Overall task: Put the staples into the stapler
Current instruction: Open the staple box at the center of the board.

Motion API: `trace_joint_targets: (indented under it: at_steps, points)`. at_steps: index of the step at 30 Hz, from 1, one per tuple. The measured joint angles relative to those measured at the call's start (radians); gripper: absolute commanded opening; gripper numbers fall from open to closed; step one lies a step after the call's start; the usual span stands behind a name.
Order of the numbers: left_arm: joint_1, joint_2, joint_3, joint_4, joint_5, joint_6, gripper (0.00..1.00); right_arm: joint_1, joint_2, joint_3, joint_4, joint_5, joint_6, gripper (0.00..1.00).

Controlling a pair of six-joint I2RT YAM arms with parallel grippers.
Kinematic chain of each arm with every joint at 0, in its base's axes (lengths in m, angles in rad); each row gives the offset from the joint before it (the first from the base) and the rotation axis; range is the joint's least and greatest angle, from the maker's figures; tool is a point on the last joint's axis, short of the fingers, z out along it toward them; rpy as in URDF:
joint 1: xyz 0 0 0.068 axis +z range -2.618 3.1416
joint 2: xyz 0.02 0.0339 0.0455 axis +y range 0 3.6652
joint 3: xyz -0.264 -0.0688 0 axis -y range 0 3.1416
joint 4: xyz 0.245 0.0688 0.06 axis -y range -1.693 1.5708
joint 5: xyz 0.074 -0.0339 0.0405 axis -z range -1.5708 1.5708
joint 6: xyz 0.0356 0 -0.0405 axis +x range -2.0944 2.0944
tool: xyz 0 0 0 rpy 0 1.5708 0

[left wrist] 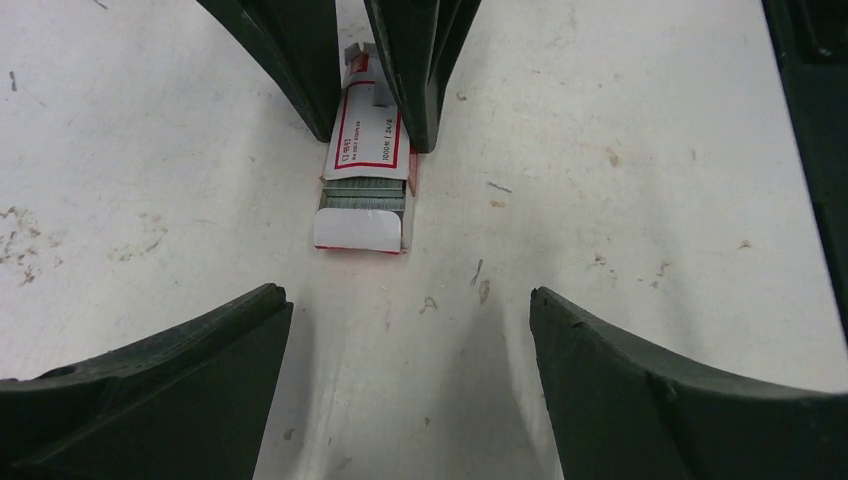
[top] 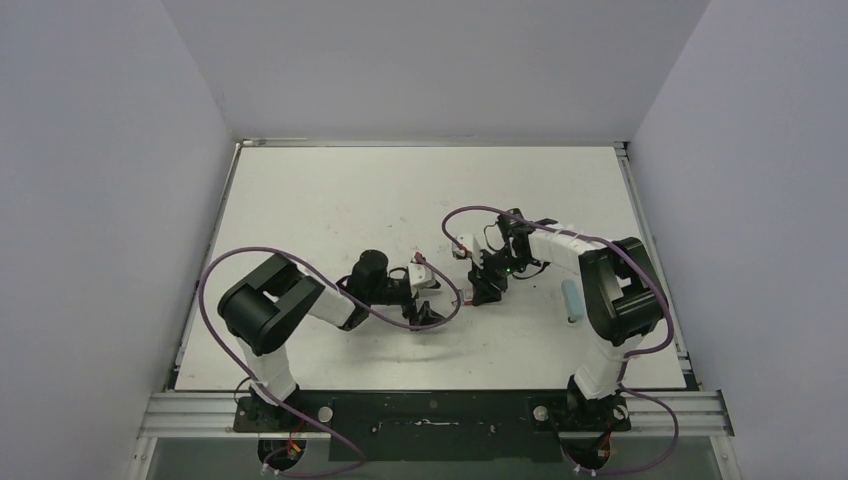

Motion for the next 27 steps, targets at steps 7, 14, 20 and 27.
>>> trace_joint_targets:
  at_steps: [7,14,20,27]
  points:
    - [-0.052,0.11,0.069,0.004,-0.067,0.108,0.79,0.001,-0.002,-0.006,0.002,-0.004,-0.003,0.32]
    - [-0.079,0.16,0.126,0.005,-0.105,0.131,0.67,0.002,-0.008,-0.017,0.014,-0.004,-0.002,0.32]
    - [-0.084,0.176,0.135,0.018,-0.11,0.119,0.51,0.004,-0.016,-0.029,0.032,-0.002,0.006,0.32]
    - [-0.085,0.179,0.135,0.018,-0.113,0.104,0.33,0.016,-0.035,-0.048,0.057,0.019,0.018,0.37]
